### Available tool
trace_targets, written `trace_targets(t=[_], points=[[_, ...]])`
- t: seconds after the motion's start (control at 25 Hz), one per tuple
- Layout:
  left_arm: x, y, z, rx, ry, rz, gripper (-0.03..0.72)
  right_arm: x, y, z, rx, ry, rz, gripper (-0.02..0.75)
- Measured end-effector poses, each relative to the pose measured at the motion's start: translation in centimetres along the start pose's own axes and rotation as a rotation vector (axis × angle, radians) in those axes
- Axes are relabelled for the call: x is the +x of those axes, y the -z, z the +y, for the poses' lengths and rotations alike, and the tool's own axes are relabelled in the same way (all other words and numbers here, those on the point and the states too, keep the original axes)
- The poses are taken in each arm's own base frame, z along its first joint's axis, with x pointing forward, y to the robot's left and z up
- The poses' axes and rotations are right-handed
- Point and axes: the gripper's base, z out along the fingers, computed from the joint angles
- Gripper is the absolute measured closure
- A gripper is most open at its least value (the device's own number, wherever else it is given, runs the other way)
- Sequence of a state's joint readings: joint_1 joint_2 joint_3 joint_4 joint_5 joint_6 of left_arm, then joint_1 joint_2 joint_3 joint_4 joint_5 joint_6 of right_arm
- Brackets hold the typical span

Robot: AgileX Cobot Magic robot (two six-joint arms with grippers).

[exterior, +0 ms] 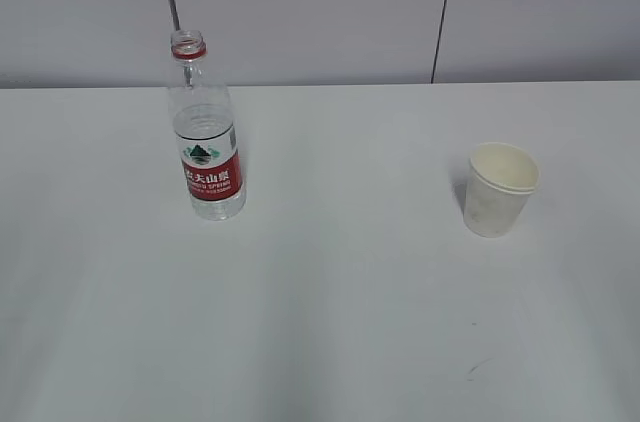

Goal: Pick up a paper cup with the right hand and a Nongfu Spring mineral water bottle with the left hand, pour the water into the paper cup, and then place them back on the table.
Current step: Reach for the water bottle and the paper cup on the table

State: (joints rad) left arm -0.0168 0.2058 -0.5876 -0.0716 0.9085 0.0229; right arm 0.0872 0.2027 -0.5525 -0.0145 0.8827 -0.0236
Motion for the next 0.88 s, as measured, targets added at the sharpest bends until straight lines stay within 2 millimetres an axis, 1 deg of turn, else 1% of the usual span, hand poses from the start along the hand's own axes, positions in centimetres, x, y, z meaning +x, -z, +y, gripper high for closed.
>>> trace_targets(t=[0.12,0.24,0.36,0.48,0.52,0.64,0.76,0.88], points=[[-1.9,-2.4,0.1,-0.005,0.004,-0.029,0.267,-1.8,-2.4,0.0,-0.001,0.001,-0.013,0.15],[-3.8,-4.7,0.3,-0.01,0.003,-0.095,0.267,-3.6,-4.7,0.0,-0.001,0.002,-0.075,0.15],[-5.3,-7.1,0.5,-0.021,-0.029,-0.147,0.267,-4.9,-7.1,0.0,-0.001,0.003,-0.115,0.15],[-6.2,-9.7,0.7,-0.036,-0.075,-0.169,0.27,-5.7,-9.7,0.0,0.001,0.013,-0.183,0.15],[-6.5,-10.4,0.8,-0.041,-0.083,-0.187,0.27,-5.7,-10.6,0.0,0.001,0.015,-0.217,0.15],[-7.1,-12.8,1.0,-0.053,-0.09,-0.22,0.27,-4.8,-13.3,0.1,-0.004,0.004,-0.251,0.15],[-7.2,-15.1,1.2,-0.062,-0.089,-0.226,0.27,-3.0,-15.4,0.2,-0.012,-0.025,-0.233,0.15],[-6.9,-17.3,1.4,-0.069,-0.089,-0.214,0.27,-1.0,-16.9,0.3,-0.018,-0.04,-0.228,0.15]])
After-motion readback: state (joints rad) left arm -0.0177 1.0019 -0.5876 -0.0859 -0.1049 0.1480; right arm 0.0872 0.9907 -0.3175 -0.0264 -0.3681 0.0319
